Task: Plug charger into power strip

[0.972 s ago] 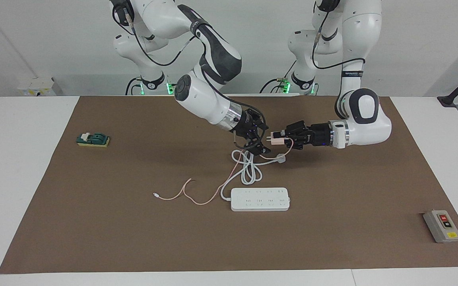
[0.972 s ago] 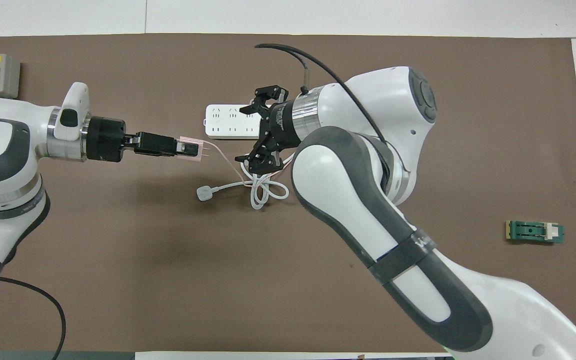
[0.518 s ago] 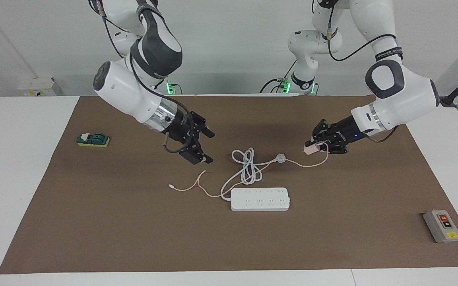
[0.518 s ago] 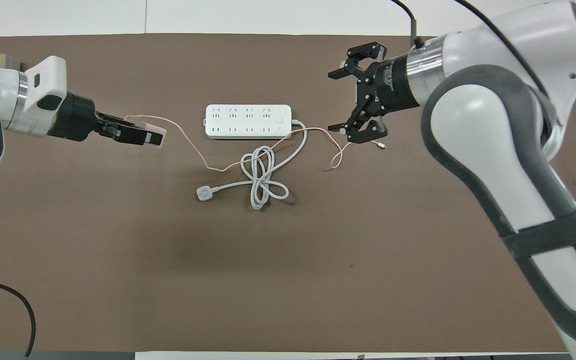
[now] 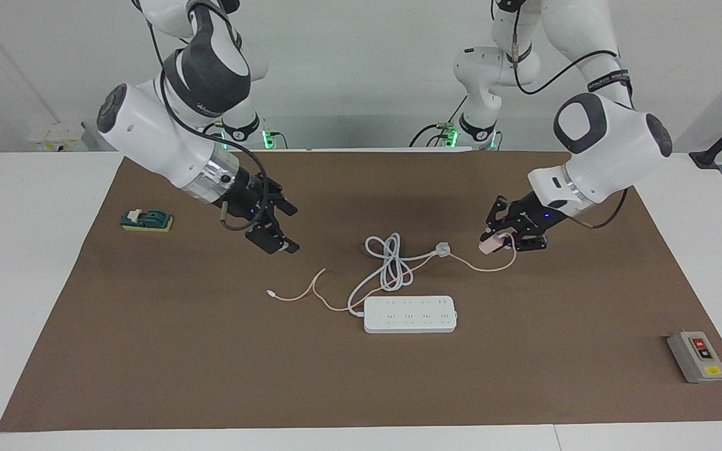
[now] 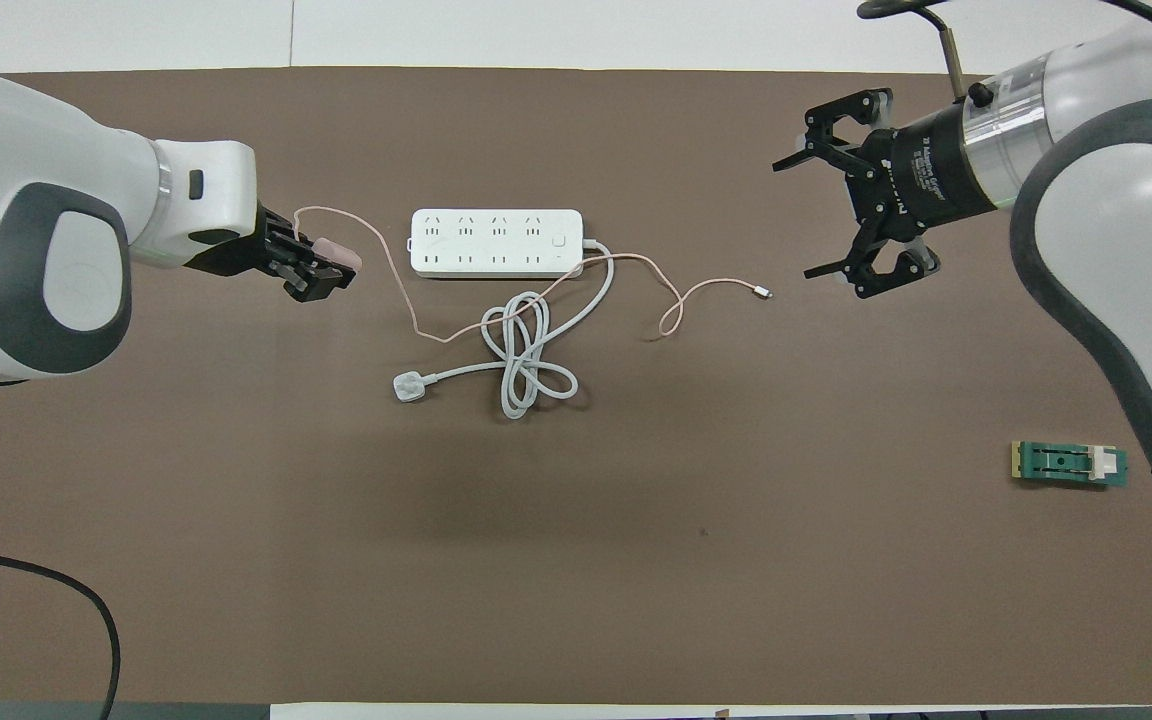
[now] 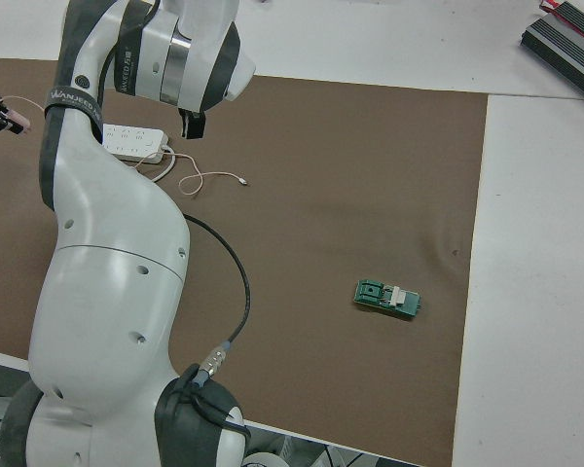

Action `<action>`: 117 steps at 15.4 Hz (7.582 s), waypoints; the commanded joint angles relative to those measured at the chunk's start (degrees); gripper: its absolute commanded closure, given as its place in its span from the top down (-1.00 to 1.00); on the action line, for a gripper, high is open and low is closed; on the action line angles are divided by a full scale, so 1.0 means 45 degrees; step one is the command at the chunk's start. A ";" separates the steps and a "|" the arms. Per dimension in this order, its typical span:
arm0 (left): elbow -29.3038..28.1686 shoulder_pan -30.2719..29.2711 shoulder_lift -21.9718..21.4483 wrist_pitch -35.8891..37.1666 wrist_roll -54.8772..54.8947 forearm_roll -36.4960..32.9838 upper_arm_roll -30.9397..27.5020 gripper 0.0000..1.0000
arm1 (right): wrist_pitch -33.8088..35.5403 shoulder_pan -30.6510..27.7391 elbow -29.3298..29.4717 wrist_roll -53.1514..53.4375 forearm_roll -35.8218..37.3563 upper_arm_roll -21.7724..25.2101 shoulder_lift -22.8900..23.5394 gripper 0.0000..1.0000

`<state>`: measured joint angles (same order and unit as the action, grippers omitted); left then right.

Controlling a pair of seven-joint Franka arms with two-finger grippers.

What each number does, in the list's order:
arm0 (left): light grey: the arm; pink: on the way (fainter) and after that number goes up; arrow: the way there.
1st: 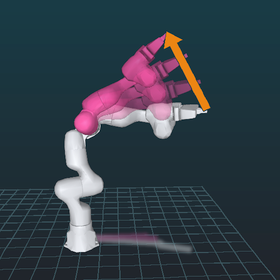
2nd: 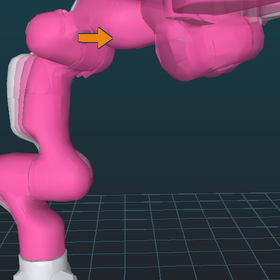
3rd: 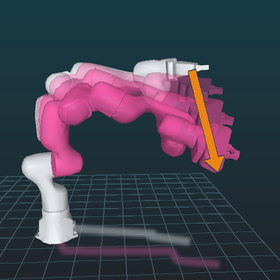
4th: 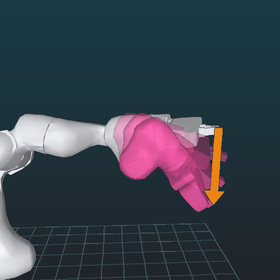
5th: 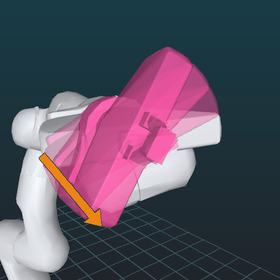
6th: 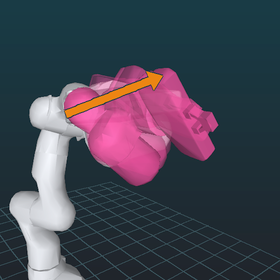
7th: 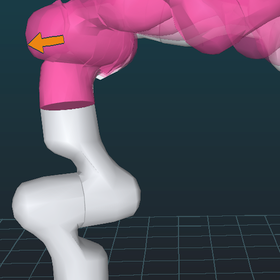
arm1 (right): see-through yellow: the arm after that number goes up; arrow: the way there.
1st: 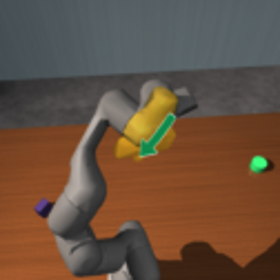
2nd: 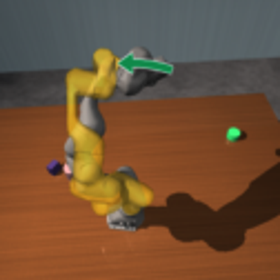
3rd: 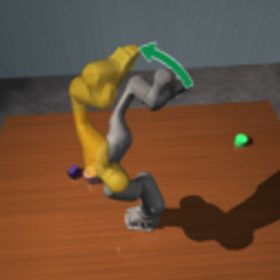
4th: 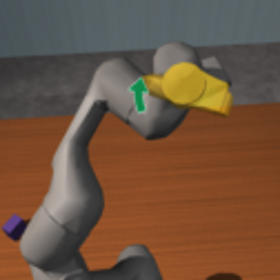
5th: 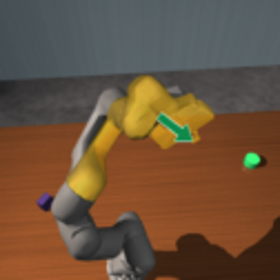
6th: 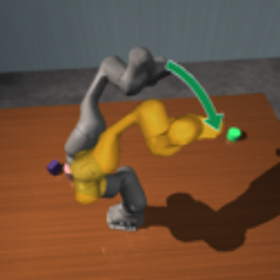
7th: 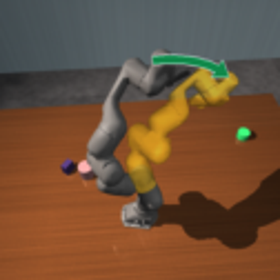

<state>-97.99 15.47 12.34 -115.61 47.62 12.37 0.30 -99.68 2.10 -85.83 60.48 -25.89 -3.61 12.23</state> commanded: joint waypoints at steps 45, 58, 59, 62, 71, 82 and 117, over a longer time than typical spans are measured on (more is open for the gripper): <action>0.0214 0.1816 0.3255 -0.4758 0.4144 -0.3139 -0.0105 -0.79 | 0.2971 -0.1873 -0.1514 -1.3830 0.5871 -0.0174 -0.3460 1.00; -0.0313 0.2011 0.3099 -0.4759 0.4104 -0.3236 -0.0105 -0.79 | 0.3030 -0.1854 -0.1494 -1.3831 0.5871 -0.0155 -0.3479 1.00; -0.0333 0.2011 0.3098 -0.4700 0.4104 -0.3236 -0.0124 -0.79 | 0.3030 -0.1834 -0.1494 -1.3831 0.5871 -0.0155 -0.3479 1.00; -0.0314 0.2011 0.3059 -0.4388 0.4143 -0.3275 -0.0124 -0.78 | 0.2991 -0.1814 -0.1455 -1.3792 0.5871 -0.0213 -0.3479 1.00; -0.0430 0.1894 0.3040 -0.4445 0.4183 -0.3744 -0.0105 -0.78 | 0.2991 -0.1853 -0.1435 -1.3831 0.5871 -0.0214 -0.3479 1.00; -0.0821 0.2011 0.2844 -0.4210 0.4008 -0.3569 0.0032 -0.77 | 0.2991 -0.1873 -0.1455 -1.3792 0.5871 -0.0213 -0.3499 1.00; 0.2382 0.1464 0.5423 -0.1574 0.3792 -0.2025 0.0520 -0.76 | 0.2737 -0.1970 -0.1865 -1.3870 0.5871 -0.0194 -0.3694 1.00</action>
<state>-84.91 21.99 33.63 -119.68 65.20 2.44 1.32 -87.52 -5.67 -92.80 -2.59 1.43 -4.04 -3.09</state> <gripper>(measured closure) 0.700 0.000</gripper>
